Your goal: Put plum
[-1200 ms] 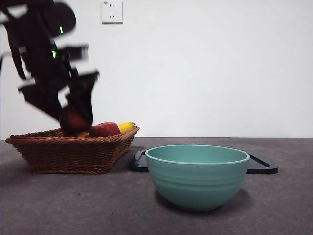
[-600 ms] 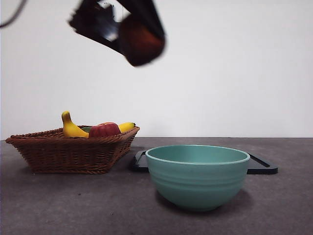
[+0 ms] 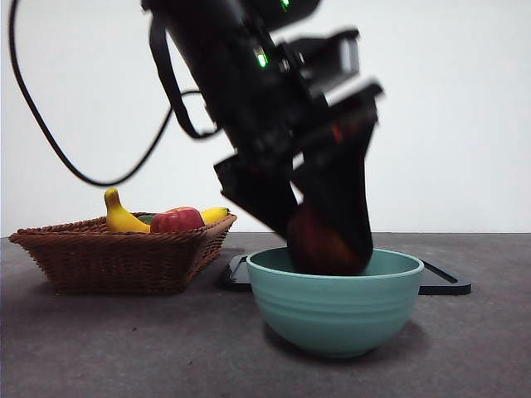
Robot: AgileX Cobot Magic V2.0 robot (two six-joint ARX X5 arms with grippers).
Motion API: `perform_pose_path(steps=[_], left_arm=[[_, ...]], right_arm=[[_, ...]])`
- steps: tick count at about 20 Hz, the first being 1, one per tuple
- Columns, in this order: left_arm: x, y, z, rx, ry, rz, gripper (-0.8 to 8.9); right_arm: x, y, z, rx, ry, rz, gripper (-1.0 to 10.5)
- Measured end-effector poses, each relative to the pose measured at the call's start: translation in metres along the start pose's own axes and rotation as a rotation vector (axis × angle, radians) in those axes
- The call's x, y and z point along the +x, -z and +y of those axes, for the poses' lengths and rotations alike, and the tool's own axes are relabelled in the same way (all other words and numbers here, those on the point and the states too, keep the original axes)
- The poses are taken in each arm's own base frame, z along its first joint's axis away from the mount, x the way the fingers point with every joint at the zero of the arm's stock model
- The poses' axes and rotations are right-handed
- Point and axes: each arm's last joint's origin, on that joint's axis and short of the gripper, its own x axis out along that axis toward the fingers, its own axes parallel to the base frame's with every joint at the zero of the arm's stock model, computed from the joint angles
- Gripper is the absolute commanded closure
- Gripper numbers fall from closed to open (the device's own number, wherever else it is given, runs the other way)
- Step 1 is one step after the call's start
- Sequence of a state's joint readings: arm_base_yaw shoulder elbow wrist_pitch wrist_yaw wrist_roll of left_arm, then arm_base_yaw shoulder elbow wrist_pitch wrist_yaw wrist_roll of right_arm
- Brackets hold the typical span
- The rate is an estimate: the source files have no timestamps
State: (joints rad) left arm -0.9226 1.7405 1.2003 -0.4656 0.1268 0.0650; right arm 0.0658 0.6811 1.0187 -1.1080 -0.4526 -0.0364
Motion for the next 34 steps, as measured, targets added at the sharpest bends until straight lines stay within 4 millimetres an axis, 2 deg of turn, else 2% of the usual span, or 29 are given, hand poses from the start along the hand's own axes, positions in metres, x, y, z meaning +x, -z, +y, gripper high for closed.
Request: perform_pose_path(steps=[2, 6, 9, 14, 16, 25, 26, 28, 31, 34], left_arm=[[0.01, 0.001, -0.004, 0.036, -0.016, 0.013, 5.73], [0.015, 0.0, -0.009, 0.08, -0.011, 0.004, 5.61], [0.016, 0.0, -0.008, 0.09, -0.016, 0.01, 4.6], [0.016, 0.001, -0.009, 0.096, -0.015, 0.021, 4.58], [0.016, 0.002, -0.011, 0.099, -0.011, 0.033, 4.01], [0.011, -0.002, -0.012, 0.103, -0.01, 0.039, 4.06], [0.006, -0.005, -0.012, 0.103, -0.012, 0.022, 4.08], [-0.018, -0.013, -0.01, 0.079, -0.025, -0.052, 4.08], [-0.071, -0.021, 0.004, 0.009, -0.069, -0.201, 4.08], [-0.118, -0.017, 0.024, -0.083, -0.127, -0.305, 4.12]], right_arm=[[0.0, 0.0, 0.0, 0.0, 0.0, 0.0, 5.1], [0.0, 0.0, 0.0, 0.0, 0.0, 0.0, 5.1], [0.0, 0.0, 0.0, 0.0, 0.0, 0.0, 5.1], [0.0, 0.0, 0.0, 0.0, 0.0, 0.0, 5.1], [0.0, 0.0, 0.0, 0.0, 0.0, 0.0, 5.1], [0.0, 0.0, 0.0, 0.0, 0.0, 0.0, 5.1], [0.0, 0.0, 0.0, 0.0, 0.0, 0.0, 5.1], [0.0, 0.0, 0.0, 0.0, 0.0, 0.0, 5.1], [0.0, 0.0, 0.0, 0.0, 0.0, 0.0, 5.1], [0.0, 0.0, 0.0, 0.0, 0.0, 0.0, 5.1]])
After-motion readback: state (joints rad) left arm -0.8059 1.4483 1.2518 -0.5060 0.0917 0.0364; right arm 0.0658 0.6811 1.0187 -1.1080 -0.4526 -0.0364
